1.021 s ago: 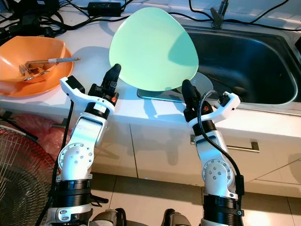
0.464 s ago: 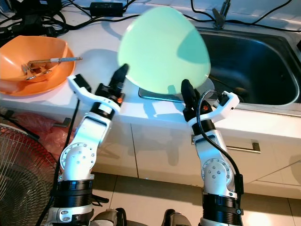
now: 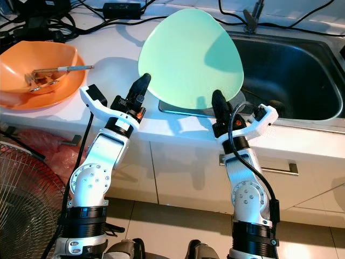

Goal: Kitchen organization

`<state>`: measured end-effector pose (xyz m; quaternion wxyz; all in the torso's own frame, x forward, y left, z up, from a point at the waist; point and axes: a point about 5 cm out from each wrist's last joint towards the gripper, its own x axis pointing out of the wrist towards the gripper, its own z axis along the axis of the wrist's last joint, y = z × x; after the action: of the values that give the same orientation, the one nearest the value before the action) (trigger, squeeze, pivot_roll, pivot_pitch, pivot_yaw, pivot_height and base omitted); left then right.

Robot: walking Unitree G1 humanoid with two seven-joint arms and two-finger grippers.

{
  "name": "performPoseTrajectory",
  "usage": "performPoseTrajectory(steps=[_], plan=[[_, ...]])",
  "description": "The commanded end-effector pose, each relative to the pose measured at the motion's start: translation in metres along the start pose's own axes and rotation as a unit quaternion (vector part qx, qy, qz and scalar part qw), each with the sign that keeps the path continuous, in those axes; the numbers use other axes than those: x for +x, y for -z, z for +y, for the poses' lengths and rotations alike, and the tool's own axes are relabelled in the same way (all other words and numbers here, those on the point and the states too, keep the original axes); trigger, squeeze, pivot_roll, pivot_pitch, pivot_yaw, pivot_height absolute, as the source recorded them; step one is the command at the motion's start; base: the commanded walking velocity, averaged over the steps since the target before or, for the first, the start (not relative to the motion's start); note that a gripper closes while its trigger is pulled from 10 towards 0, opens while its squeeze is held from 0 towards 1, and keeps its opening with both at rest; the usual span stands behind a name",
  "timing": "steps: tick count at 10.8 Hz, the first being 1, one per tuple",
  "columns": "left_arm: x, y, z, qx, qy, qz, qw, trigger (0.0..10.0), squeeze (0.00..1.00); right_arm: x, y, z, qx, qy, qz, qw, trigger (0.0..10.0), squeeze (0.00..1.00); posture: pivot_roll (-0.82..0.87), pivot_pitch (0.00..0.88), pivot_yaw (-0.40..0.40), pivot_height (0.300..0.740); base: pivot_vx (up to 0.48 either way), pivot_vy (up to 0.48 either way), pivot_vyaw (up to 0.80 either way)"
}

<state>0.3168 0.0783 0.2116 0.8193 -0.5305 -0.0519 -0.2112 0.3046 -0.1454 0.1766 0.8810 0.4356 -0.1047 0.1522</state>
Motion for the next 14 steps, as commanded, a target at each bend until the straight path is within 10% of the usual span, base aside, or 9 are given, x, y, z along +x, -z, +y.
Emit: performPoseTrajectory(steps=[1, 8, 9, 10, 14], plan=[[0.007, 0.005, -0.027, -0.029, 0.059, -0.007, 0.998, 10.0, 0.0, 0.001, -0.003, 0.001, 0.0, -0.002, -0.009, 1.0, 0.0, 0.0, 0.02, 0.163, -0.012, 0.74, 0.0, 0.0, 0.0], [0.008, 0.012, -0.02, 0.042, 0.037, 0.021, 0.998, 10.0, 0.0, 0.002, -0.005, 0.004, 0.005, -0.016, -0.013, 1.0, 0.0, 0.0, 0.02, 0.164, -0.012, 0.74, 0.0, 0.0, 0.0], [0.008, 0.013, -0.019, 0.056, 0.038, 0.032, 0.997, 10.0, 0.0, 0.001, -0.004, 0.002, 0.003, -0.006, -0.012, 1.0, 2.7, 0.0, 0.02, 0.162, -0.011, 0.74, 0.0, 0.0, 0.0], [0.008, 0.017, -0.018, 0.068, 0.041, 0.035, 0.996, 10.0, 1.0, 0.002, -0.004, 0.001, 0.004, -0.003, -0.013, 1.0, 10.0, 0.0, 0.02, 0.162, -0.01, 0.74, 0.0, 0.0, 0.0], [0.008, 0.018, -0.02, 0.087, 0.034, 0.037, 0.995, 10.0, 1.0, 0.001, -0.004, 0.001, 0.011, -0.001, -0.015, 1.0, 10.0, 0.0, 0.02, 0.158, -0.008, 0.74, 0.0, 0.0, 0.0]])
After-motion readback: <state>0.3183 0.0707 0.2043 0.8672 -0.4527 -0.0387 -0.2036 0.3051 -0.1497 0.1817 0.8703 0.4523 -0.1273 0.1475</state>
